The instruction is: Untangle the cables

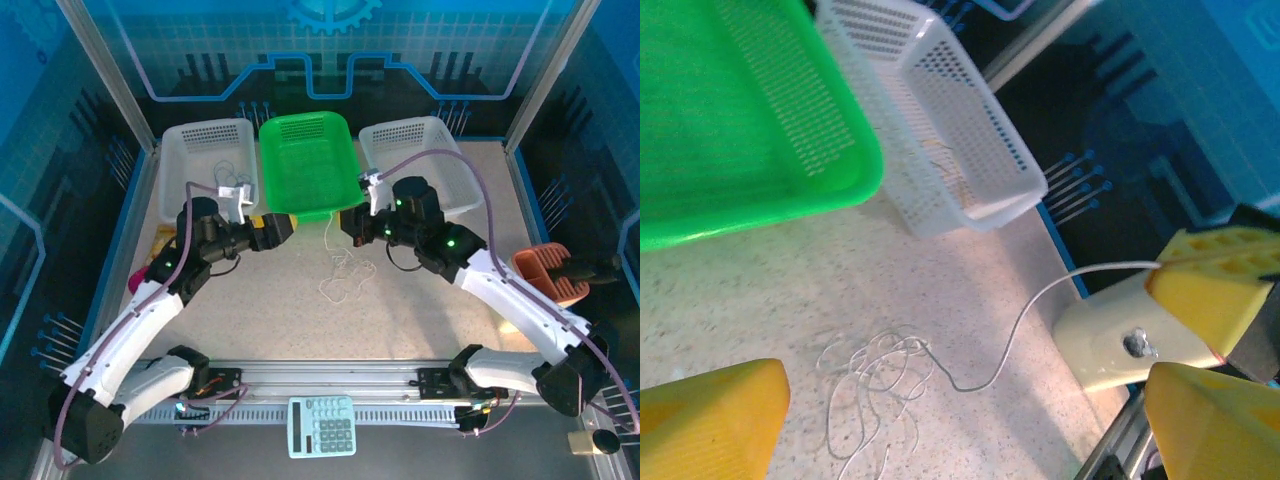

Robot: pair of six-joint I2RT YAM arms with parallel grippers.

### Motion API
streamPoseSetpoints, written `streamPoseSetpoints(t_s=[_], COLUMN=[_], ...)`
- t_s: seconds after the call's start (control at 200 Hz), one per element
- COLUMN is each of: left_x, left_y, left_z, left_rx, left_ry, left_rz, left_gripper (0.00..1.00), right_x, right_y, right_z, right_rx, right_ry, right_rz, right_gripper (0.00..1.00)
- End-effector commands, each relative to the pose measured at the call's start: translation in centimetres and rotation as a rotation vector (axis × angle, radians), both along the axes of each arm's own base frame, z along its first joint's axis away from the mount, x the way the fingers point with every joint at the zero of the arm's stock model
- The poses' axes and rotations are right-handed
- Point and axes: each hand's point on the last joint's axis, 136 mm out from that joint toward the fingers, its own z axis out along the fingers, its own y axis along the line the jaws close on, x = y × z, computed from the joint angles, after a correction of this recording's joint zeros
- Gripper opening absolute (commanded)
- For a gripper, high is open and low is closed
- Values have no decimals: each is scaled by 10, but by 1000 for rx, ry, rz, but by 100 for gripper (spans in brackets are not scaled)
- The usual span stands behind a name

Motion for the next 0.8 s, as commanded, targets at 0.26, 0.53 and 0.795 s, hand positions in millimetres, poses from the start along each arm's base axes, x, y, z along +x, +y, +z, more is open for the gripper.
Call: streamPoseSetpoints(t_s=[0.26,0.53,0.795], left_x=[2,0,4], left_y=[-48,-74,-84], left_z=[29,32,33], left_rx=[-16,-24,-33], left_ry=[-120,-133,-136], left_rz=[-161,-227,-242], left_gripper=[76,67,59], right_x=[-19,-22,-25], right_y=[-1,-1,3], right_z=[38,44,44], right_rx=[62,72,73], right_ry=[-47,-55,-56], right_rz=[56,63,77], right_gripper=[0,0,0])
